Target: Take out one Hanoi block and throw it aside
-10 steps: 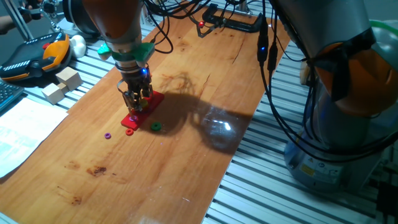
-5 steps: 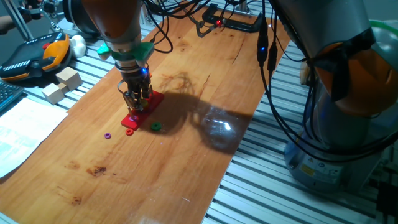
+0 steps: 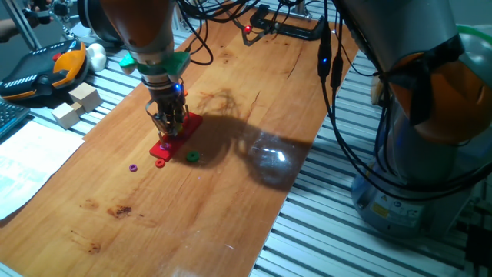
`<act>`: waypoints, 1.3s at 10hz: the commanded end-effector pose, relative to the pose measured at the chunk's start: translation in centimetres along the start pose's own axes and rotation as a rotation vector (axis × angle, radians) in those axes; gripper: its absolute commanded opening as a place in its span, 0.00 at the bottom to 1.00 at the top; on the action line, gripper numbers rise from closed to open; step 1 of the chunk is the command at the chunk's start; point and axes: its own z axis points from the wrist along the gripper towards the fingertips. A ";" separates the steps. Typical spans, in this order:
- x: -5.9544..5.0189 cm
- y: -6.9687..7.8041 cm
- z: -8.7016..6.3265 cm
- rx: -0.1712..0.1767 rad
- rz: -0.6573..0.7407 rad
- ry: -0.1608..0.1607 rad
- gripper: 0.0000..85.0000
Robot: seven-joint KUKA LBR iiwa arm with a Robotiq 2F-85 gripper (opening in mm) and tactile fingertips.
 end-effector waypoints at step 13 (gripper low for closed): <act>-0.1 -0.1 -0.7 0.014 -0.021 0.009 0.47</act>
